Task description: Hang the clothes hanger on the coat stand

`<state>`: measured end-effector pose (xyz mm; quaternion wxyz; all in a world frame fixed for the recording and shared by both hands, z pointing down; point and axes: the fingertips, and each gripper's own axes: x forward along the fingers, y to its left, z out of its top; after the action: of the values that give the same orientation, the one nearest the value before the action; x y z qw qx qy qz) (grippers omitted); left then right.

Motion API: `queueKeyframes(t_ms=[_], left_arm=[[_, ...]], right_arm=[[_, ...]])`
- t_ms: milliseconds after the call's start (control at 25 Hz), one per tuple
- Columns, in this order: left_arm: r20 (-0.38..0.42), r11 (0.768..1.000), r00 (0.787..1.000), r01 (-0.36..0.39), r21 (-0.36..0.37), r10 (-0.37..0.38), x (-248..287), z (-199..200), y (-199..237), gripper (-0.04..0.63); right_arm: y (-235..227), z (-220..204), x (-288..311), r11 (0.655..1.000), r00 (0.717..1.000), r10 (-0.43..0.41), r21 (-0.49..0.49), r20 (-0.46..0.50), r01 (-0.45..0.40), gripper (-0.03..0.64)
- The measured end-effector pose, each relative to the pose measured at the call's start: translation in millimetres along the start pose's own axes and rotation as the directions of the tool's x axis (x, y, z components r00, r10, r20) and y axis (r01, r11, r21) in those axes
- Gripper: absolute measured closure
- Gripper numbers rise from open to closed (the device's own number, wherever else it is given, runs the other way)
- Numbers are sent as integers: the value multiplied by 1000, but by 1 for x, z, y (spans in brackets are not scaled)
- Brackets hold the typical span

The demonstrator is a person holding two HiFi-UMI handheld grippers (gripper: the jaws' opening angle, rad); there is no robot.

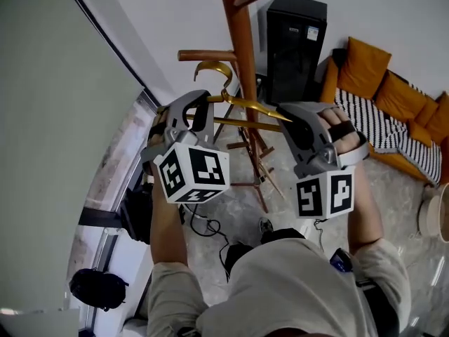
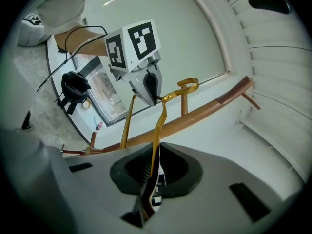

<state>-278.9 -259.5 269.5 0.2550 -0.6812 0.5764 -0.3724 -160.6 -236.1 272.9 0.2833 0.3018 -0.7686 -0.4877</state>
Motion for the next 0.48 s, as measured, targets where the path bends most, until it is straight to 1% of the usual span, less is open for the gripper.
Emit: queueKeyframes(t_ms=[120,240,480], left_arm=[[46,1000,999,14,15,-15,8,5,10,580],[83,999,996,41,24,-43,13,6,12,580],[132,995,987,81,53,-87,21,12,14,580]], right_arm=[[-8,2,5,1000,999,-18,11,-42,18,597],[-9,3,5,1000,996,-19,23,-85,21,597],[-12,2,5,998,989,-18,53,-146,26,597]])
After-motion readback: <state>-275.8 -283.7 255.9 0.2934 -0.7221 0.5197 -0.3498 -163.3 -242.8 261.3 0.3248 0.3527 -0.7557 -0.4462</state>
